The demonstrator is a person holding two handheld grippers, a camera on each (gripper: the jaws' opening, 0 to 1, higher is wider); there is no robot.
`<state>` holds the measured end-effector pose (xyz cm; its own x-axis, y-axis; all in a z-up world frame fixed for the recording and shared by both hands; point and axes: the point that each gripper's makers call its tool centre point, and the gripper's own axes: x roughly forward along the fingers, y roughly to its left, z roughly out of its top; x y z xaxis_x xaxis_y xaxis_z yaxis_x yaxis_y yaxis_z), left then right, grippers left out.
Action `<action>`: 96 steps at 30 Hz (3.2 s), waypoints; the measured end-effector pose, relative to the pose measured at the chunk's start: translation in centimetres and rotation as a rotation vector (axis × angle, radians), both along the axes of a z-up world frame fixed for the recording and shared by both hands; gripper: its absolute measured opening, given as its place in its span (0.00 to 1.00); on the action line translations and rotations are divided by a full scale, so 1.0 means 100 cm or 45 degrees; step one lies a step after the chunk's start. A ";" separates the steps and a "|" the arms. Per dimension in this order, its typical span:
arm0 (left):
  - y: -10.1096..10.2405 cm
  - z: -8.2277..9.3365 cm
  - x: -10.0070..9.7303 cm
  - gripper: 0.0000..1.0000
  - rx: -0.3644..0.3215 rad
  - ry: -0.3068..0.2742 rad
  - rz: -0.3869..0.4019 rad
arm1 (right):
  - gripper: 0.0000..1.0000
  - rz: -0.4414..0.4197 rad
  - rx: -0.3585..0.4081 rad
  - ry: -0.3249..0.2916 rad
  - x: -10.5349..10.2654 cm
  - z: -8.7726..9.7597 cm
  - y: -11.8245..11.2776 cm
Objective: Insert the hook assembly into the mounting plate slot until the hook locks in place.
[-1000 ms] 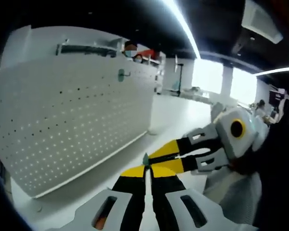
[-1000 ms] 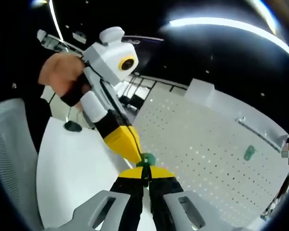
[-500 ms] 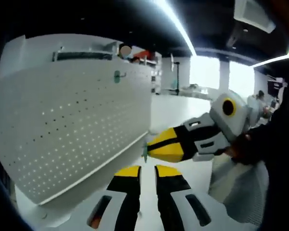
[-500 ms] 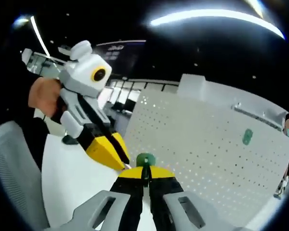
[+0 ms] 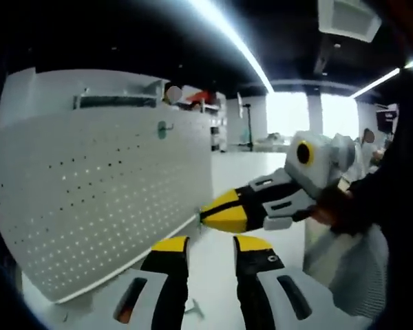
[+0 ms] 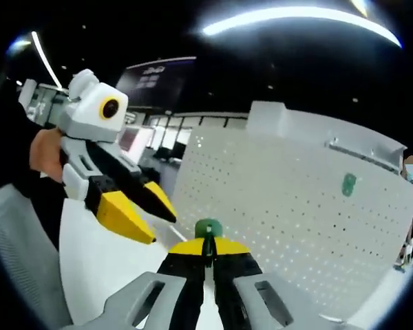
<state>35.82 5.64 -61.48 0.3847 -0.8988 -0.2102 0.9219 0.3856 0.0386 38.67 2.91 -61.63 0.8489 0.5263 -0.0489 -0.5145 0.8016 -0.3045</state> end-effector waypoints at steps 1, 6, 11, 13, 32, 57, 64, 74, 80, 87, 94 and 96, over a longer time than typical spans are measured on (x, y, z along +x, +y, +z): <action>0.000 0.001 -0.002 0.30 -0.011 -0.004 -0.004 | 0.01 -0.007 0.010 0.004 0.000 0.000 -0.002; -0.001 0.002 -0.005 0.33 -0.029 -0.023 -0.009 | 0.01 -0.027 0.028 0.012 0.002 0.000 -0.006; 0.001 0.000 -0.006 0.38 -0.047 -0.013 0.007 | 0.01 -0.038 0.031 0.017 0.002 -0.001 -0.009; 0.005 -0.002 -0.004 0.40 -0.038 -0.020 0.036 | 0.01 -0.042 0.031 0.018 0.002 -0.001 -0.010; 0.037 -0.013 0.005 0.50 -0.084 -0.044 0.251 | 0.01 -0.132 0.059 0.006 0.007 0.008 -0.033; 0.044 -0.028 0.010 0.48 -0.066 -0.002 0.281 | 0.01 -0.485 0.131 -0.136 0.056 0.089 -0.162; 0.045 -0.029 0.010 0.48 -0.059 -0.003 0.285 | 0.01 -0.551 0.159 -0.172 0.075 0.113 -0.184; 0.044 -0.035 0.009 0.48 -0.027 -0.002 0.274 | 0.01 -0.586 0.136 -0.200 0.109 0.135 -0.195; 0.049 -0.033 0.012 0.49 -0.040 -0.002 0.299 | 0.01 -0.622 0.164 -0.179 0.125 0.138 -0.206; 0.050 -0.034 0.013 0.49 -0.029 -0.003 0.311 | 0.01 -0.643 0.221 -0.131 0.141 0.131 -0.212; 0.052 -0.035 0.015 0.48 -0.028 -0.003 0.321 | 0.01 -0.664 0.211 -0.108 0.153 0.125 -0.218; 0.052 -0.035 0.015 0.48 -0.029 -0.001 0.323 | 0.01 -0.672 0.214 -0.109 0.153 0.123 -0.220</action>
<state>37.28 10.83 -64.94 0.5987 -0.7780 -0.1905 0.7955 0.6053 0.0283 54.02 -19.07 -49.29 0.9966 0.0236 0.0794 -0.0095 0.9849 -0.1731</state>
